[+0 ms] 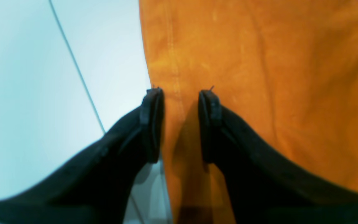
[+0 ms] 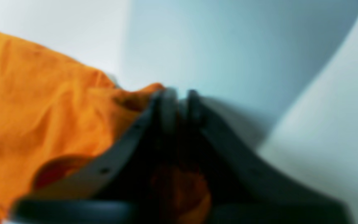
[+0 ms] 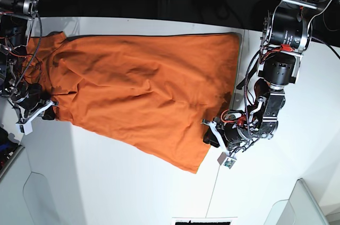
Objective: Layout the t-shirt on the table in an organized manner, then fold the t-shirt properly
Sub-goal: 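Drag the shirt edge with the left gripper, then release it, then pull the shirt end with the right gripper to straighten it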
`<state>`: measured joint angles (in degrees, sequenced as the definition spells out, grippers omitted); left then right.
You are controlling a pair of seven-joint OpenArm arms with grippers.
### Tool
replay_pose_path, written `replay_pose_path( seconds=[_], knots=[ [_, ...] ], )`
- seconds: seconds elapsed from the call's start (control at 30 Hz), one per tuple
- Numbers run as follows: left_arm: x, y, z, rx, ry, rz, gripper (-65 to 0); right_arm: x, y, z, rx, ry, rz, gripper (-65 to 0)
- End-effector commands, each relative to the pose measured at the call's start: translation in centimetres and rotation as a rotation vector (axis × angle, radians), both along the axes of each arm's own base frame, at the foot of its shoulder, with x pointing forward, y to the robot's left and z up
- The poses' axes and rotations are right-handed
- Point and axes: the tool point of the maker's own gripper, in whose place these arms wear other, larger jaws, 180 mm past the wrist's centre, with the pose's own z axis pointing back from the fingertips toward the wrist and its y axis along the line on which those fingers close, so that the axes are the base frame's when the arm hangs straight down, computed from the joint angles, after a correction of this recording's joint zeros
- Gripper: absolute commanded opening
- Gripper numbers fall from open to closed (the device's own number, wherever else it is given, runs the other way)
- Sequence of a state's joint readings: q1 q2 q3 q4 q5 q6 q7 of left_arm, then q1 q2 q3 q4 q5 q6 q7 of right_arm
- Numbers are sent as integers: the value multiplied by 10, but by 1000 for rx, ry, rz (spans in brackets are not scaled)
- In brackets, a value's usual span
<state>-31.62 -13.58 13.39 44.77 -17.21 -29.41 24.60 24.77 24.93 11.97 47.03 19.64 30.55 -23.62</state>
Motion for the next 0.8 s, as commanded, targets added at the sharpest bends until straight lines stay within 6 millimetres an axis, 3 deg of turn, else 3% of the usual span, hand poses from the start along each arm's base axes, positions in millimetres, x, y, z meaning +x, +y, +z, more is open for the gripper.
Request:
replay_pose_path(
  seconds=[0.0,0.13,0.4,0.5,0.6,0.67,0.77],
  knots=[
    [6,18,7,50,6,12,-426,13,-6,20,-20,-49,13,-650],
    [-2,51,2,92,31,45,-426,24,-9,41,-40,-125,19,-650],
    [-14,95,-3,134,61,94,-426,56,5,143,-134,-400,89,-650],
    [-22,105,-8,133,91,110,-426,56,14,163,-153,-423,117,-650],
    [-29,111,-11,133,106,109,-426,51,18,154,-140,-361,126,-650],
    [-33,107,-11,97,113,82,-426,46,10,139,-145,-310,82,-628],
    [-35,97,-8,33,116,52,-426,33,-6,109,-154,-226,-2,-368]
  ],
)
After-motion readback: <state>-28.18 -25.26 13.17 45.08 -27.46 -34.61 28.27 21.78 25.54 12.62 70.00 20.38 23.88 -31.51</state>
